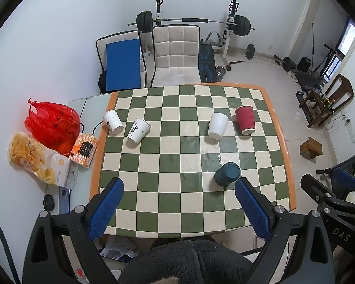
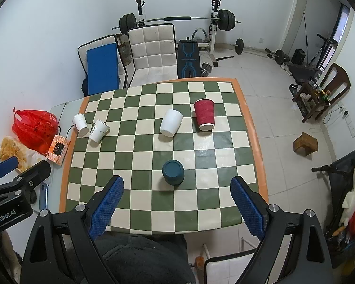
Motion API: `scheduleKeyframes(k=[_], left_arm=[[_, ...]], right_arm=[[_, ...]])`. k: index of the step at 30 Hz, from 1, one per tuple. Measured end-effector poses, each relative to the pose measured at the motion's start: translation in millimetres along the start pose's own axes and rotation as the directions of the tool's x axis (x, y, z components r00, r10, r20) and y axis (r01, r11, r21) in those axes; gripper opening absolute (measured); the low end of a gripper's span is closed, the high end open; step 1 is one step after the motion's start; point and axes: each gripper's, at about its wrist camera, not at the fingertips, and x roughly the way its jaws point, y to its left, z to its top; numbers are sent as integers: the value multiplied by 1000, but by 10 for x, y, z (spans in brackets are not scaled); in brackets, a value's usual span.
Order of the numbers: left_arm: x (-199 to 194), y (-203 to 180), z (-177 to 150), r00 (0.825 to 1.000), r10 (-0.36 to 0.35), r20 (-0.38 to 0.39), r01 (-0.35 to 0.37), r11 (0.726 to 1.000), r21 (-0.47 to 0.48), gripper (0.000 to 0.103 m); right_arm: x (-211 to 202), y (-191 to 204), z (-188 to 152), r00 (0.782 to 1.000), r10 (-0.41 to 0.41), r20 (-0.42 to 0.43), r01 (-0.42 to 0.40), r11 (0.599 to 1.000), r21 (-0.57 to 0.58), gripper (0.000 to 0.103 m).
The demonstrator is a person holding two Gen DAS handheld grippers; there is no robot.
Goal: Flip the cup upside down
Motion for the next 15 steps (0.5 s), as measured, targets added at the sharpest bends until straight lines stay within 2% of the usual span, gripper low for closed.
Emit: scheduleKeyframes(k=[15], left_arm=[[30,-44,-46,1000,0,-5,0,1000,6,97]], right_arm=[[18,-172,-15,1000,-1,-7,1,1000,-1,94]])
